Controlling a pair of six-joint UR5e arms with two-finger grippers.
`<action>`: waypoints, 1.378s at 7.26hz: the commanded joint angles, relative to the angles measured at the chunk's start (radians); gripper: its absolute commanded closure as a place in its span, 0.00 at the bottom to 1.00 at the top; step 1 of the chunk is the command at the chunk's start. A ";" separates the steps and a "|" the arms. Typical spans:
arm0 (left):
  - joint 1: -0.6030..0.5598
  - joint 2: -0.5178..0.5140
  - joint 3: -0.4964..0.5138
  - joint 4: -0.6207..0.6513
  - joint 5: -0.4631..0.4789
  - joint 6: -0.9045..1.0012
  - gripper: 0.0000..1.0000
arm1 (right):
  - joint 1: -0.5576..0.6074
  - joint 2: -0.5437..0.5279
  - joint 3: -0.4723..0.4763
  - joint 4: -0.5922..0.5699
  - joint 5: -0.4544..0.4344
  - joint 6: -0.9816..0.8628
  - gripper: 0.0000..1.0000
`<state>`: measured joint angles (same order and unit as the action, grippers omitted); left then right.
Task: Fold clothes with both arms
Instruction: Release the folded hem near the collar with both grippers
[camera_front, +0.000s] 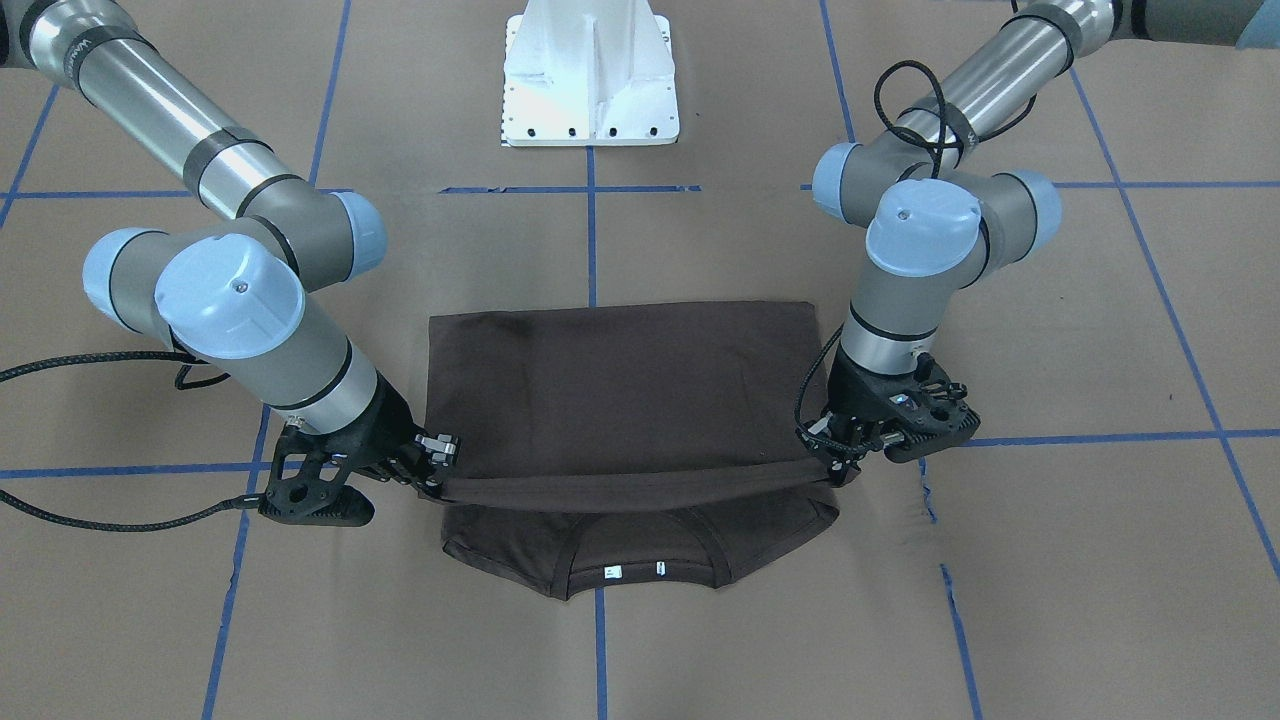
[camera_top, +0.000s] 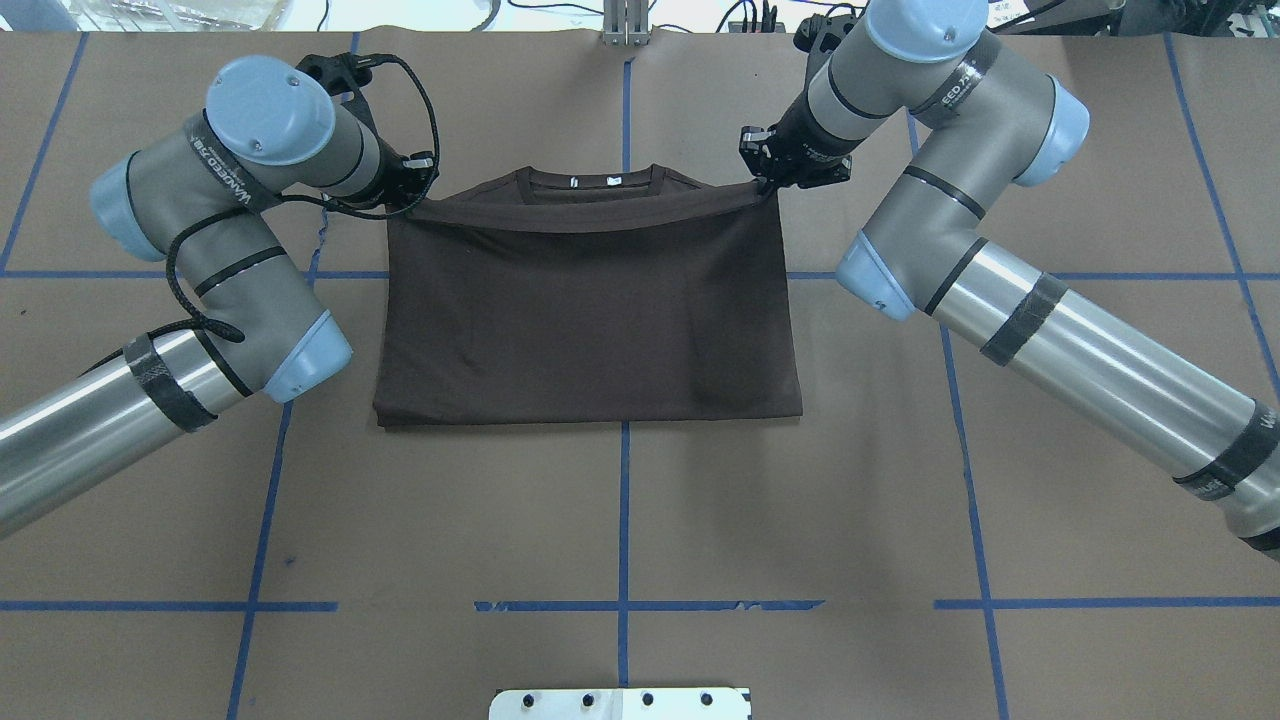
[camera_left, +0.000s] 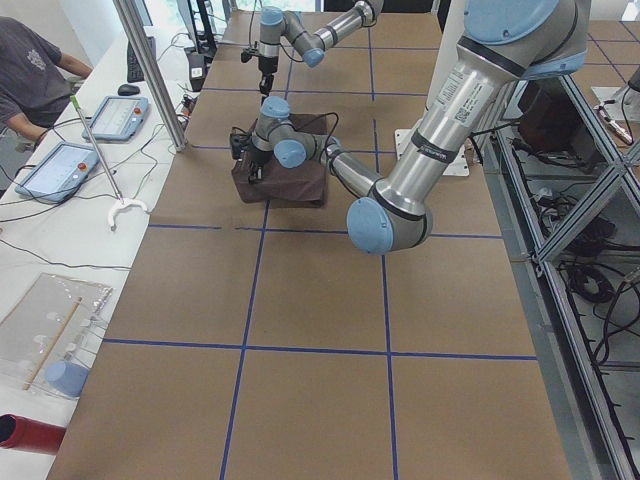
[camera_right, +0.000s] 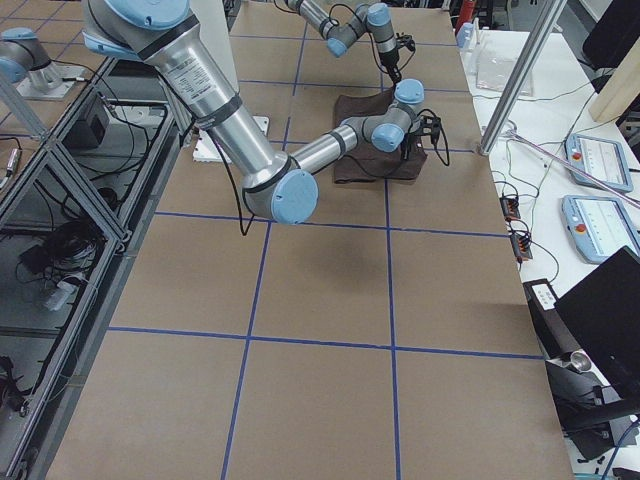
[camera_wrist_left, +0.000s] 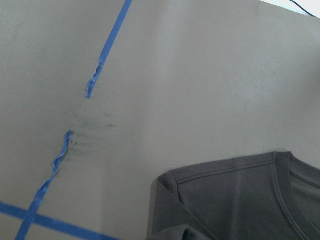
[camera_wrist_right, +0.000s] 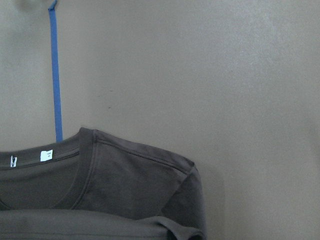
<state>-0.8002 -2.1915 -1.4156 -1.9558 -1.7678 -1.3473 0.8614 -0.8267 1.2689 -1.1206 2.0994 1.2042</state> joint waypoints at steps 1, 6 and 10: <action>-0.002 -0.010 0.018 -0.005 0.001 0.001 1.00 | 0.001 0.023 -0.028 0.001 -0.013 0.000 1.00; -0.008 -0.020 0.040 -0.021 0.001 0.000 1.00 | -0.001 0.050 -0.072 0.002 -0.022 0.000 1.00; -0.008 -0.031 0.038 -0.014 0.004 0.002 0.00 | 0.002 0.038 -0.069 0.047 -0.016 0.009 0.00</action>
<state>-0.8084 -2.2194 -1.3755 -1.9741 -1.7648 -1.3482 0.8624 -0.7847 1.1970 -1.0814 2.0784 1.2105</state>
